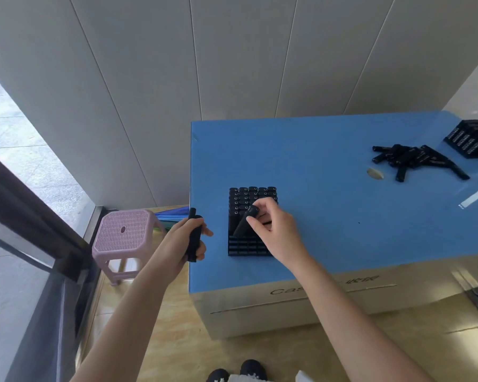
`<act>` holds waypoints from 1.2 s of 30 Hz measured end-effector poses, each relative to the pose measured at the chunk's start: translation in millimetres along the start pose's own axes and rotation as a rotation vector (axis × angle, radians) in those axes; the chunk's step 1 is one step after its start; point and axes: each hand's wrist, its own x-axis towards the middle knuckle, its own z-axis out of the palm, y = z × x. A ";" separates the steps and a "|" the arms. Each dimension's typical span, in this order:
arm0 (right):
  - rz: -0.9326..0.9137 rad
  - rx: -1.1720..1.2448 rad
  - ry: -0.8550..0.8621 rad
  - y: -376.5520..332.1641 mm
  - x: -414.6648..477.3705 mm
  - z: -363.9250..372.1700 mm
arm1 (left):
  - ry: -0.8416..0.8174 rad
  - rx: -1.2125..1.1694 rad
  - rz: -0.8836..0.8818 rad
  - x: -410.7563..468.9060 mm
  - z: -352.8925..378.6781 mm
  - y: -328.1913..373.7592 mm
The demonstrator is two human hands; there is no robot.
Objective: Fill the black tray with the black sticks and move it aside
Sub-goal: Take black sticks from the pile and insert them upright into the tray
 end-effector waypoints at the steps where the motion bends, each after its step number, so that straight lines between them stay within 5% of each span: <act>1: -0.024 -0.026 -0.009 1.2 0.3 1.9 | -0.001 0.002 -0.002 -1.4 -0.2 -1.4; 9: -0.211 -0.244 -0.013 9.4 2.8 17.0 | 0.037 -0.015 0.004 -5.0 -7.3 -2.7; 26: -0.267 -0.288 -0.040 11.4 8.5 22.2 | 0.143 0.122 0.031 -5.6 -4.7 -6.3; 36: -0.311 -0.508 0.145 -0.7 6.6 25.9 | 0.119 0.123 0.084 -4.8 1.3 -6.6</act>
